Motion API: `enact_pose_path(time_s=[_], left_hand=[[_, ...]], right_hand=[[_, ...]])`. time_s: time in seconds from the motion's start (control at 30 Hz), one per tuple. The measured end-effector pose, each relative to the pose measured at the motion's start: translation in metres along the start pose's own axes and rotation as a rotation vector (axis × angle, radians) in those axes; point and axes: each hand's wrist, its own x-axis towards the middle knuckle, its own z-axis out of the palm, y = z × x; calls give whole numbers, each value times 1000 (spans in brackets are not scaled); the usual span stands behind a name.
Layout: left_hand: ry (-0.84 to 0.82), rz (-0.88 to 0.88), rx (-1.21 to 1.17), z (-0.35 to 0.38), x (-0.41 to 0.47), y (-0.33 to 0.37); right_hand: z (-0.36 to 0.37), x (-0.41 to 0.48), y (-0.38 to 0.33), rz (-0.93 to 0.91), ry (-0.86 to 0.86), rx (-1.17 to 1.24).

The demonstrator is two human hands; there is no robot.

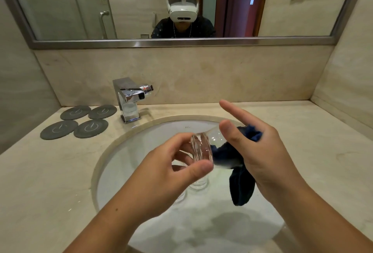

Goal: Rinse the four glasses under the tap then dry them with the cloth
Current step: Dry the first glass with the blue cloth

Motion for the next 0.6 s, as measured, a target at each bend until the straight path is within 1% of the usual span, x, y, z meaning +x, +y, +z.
enact_pose_path(time_s=[0.07, 0.17, 0.23, 0.27, 0.33, 0.4, 0.47, 0.53, 0.6], left_hand=[[-4, 50, 121, 0, -2, -1], [26, 158, 311, -1, -2, -2], [41, 182, 343, -1, -2, -2], [45, 162, 307, 0, -1, -1], [21, 45, 163, 3, -1, 3], [-4, -59, -29, 6, 1, 3], [-1, -105, -184, 8, 3, 4], [-7, -110, -257, 8, 4, 6], [-9, -87, -226, 7, 4, 4]], right_hand=[[-2, 3, 2, 19, 5, -28], [0, 2, 3, 43, 22, 7], [2, 1, 2, 61, 58, 91], [2, 0, 0, 61, 80, 117], [2, -2, -2, 21, 111, 93], [4, -5, -5, -18, 93, 105], [6, -9, -7, -59, 72, 85], [6, -10, -6, -81, 63, 33], [4, -8, -3, -74, 56, 8]])
